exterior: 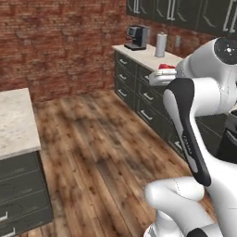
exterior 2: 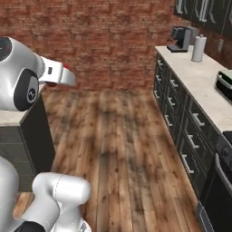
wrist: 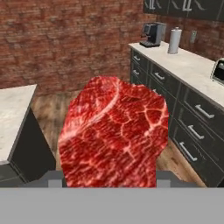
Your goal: Take the cheese, steak, and garlic from the fridge and place them on the plate on the dining counter to create an appetizer plate.
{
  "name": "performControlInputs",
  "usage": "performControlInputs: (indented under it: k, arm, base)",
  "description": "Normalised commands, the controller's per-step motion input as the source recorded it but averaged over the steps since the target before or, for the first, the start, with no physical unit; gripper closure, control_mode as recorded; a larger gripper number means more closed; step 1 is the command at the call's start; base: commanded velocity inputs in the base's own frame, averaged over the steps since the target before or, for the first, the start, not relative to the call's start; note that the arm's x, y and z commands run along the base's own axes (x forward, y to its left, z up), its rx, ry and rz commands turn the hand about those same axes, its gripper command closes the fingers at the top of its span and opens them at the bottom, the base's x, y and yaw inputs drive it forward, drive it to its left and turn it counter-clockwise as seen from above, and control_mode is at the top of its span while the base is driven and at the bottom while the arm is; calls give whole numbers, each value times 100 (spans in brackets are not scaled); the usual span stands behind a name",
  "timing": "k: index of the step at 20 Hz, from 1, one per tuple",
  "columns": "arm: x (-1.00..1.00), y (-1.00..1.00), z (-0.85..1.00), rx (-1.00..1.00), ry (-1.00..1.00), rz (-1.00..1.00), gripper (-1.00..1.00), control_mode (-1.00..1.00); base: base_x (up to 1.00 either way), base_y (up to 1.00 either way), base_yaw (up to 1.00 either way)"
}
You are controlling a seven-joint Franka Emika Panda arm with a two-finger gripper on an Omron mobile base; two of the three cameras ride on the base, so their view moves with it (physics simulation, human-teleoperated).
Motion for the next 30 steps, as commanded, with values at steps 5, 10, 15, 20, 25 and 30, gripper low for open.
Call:
performControlInputs:
  k: [5, 10, 15, 20, 25, 30]
  arm:
    - [0, 0, 0, 0, 0, 0, 100, 100]
    - [0, 0, 0, 0, 0, 0, 100, 100]
    - [0, 0, 0, 0, 0, 0, 100, 100]
    - [0, 0, 0, 0, 0, 0, 100, 100]
    - [0, 0, 0, 0, 0, 0, 100, 100]
    - [0, 0, 0, 0, 0, 0, 100, 100]
  base:
    - [100, 0, 24]
    - [100, 0, 25]
    - [100, -5, 28]
    - [100, -18, 25]
    - [100, -31, 22]
    - [100, -54, 16]
